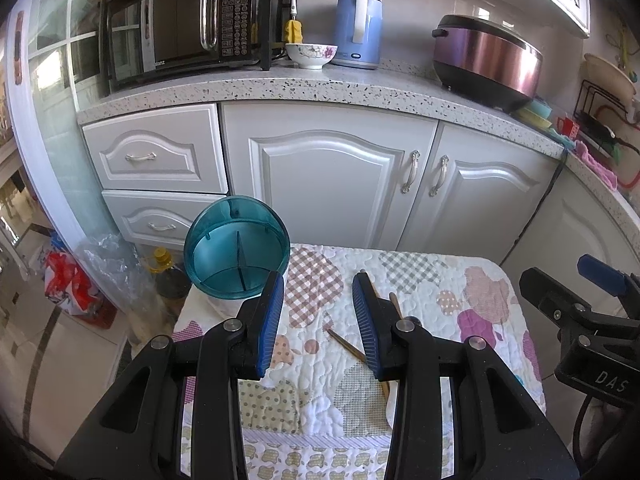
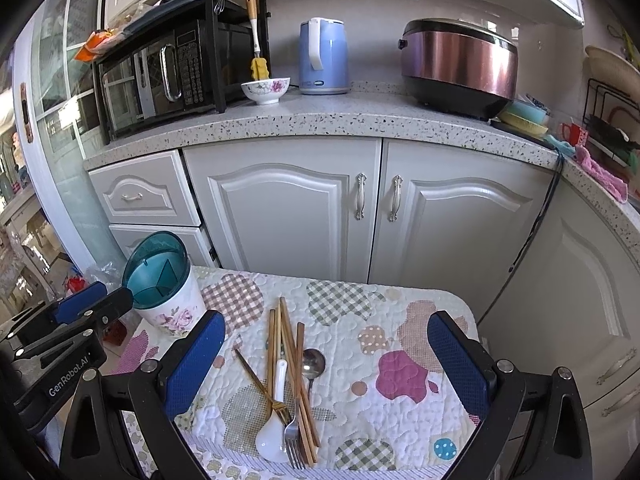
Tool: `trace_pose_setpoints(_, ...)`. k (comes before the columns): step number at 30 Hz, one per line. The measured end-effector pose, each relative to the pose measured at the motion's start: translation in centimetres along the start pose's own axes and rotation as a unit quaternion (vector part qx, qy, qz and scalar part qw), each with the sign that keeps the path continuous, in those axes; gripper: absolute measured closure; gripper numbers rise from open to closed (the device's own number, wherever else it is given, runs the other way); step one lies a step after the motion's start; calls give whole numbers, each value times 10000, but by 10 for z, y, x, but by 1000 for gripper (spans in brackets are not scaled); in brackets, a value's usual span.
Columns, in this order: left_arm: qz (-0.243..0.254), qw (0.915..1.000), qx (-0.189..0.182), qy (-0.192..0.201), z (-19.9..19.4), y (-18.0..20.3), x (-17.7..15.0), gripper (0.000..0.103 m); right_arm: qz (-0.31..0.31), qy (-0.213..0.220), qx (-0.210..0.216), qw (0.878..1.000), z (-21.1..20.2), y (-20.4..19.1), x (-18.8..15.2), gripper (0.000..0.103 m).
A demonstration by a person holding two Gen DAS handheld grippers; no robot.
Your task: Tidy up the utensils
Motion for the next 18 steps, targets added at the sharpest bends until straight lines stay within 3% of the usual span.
trace_pose_setpoints(18, 10, 10000, -13, -54, 5, 3, -3, 68, -14, -69, -23, 10000, 4, 1, 0, 2)
Point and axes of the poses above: each gripper's, at about its wrist camera, not at the fingertips, and z roughly the way its jaws point, y to its right, x to its top, the point moved 7 cm from there along z, roughly the way its jaws point, and after that the axes turned 14 degrees about -y, right-handed, at the moved point
